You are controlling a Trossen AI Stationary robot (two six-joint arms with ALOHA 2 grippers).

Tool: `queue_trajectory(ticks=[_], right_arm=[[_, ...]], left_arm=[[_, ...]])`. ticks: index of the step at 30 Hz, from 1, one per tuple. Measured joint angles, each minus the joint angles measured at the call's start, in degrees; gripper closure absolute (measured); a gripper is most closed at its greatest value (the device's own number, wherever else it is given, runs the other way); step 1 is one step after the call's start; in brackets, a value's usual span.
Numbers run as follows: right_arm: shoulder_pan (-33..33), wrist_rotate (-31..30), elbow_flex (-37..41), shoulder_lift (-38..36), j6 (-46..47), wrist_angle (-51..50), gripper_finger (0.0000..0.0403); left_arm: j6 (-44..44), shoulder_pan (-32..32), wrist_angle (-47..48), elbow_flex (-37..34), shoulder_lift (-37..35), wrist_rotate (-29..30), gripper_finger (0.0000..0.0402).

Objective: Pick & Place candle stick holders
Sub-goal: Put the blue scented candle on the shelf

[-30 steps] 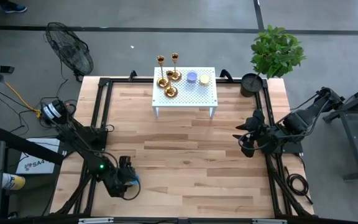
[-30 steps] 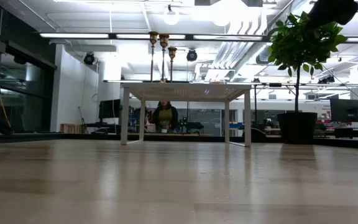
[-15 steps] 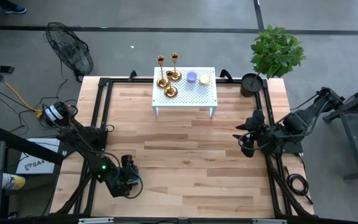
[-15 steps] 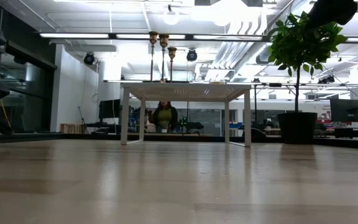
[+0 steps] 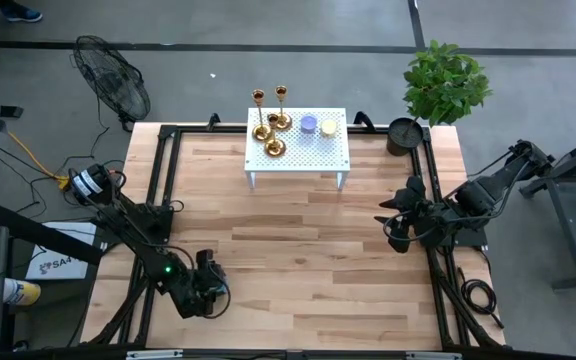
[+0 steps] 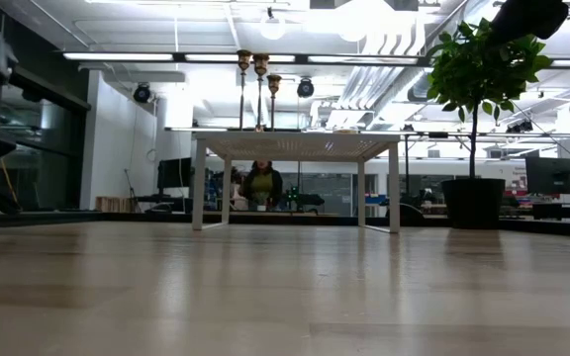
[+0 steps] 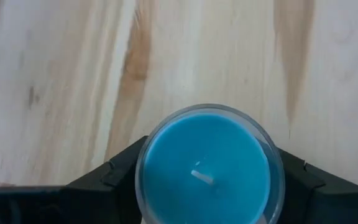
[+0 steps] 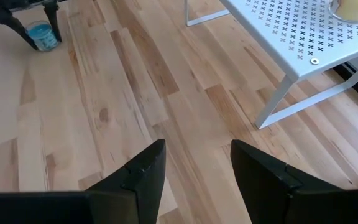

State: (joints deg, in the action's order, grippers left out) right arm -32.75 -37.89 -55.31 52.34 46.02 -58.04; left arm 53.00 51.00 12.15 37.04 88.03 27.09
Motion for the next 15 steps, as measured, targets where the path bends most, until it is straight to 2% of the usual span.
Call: queue_trajectory(ticks=[6,10,15], right_arm=[[0.0,1.4,0.0,0.0,0.0,0.0,0.0226],[0.0,1.9,0.0,0.0,0.2,0.6,0.0226],[0.0,1.9,0.0,0.1,-3.1,5.3,0.0226]], left_arm=[[2.0,-0.8,-0.3,2.3,0.0,7.9,0.0168],[0.9,-4.8,0.1,4.9,0.0,8.4,0.0166],[-6.4,-11.8,-0.2,10.2,0.0,8.4,0.0164]])
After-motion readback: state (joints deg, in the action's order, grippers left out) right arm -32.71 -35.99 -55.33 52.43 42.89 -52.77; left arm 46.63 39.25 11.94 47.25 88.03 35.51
